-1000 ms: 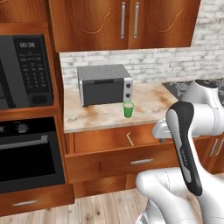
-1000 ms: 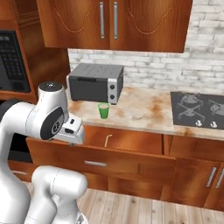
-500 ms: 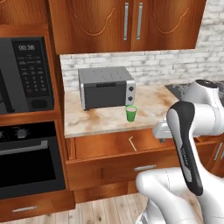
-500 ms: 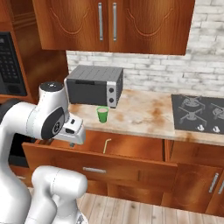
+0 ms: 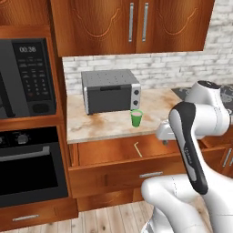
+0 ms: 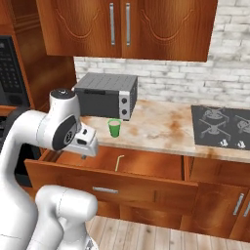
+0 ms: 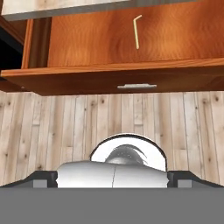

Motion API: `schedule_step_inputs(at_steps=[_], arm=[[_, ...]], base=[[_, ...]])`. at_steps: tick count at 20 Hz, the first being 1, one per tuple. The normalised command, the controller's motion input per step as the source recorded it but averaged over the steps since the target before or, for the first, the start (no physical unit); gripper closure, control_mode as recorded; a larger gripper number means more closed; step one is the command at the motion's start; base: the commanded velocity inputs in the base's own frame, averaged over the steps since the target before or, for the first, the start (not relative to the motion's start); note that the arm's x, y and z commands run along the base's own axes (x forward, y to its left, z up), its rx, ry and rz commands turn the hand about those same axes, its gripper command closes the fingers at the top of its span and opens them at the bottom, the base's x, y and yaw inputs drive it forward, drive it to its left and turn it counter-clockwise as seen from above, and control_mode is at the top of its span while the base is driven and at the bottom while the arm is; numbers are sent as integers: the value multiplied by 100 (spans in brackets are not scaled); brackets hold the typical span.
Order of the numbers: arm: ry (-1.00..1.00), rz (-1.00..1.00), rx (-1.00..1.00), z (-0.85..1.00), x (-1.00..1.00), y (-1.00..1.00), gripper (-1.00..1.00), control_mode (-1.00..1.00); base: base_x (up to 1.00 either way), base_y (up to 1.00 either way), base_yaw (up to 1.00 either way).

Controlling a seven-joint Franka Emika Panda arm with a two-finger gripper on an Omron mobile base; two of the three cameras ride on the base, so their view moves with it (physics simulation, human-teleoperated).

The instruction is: Pick up the straw from the left drawer and put it inside the smoothie cup.

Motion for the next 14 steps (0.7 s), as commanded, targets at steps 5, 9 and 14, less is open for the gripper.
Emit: schedule_step_inputs(at_steps=[5,9,14], arm=[[8,0,0,-27,31,0,-100,-100],[9,0,-4,-38,31,6,-100,-100],[8,0,-6,-47,30,4,-100,-100]], base=[[0,0,0],[0,0,0],[0,0,0]])
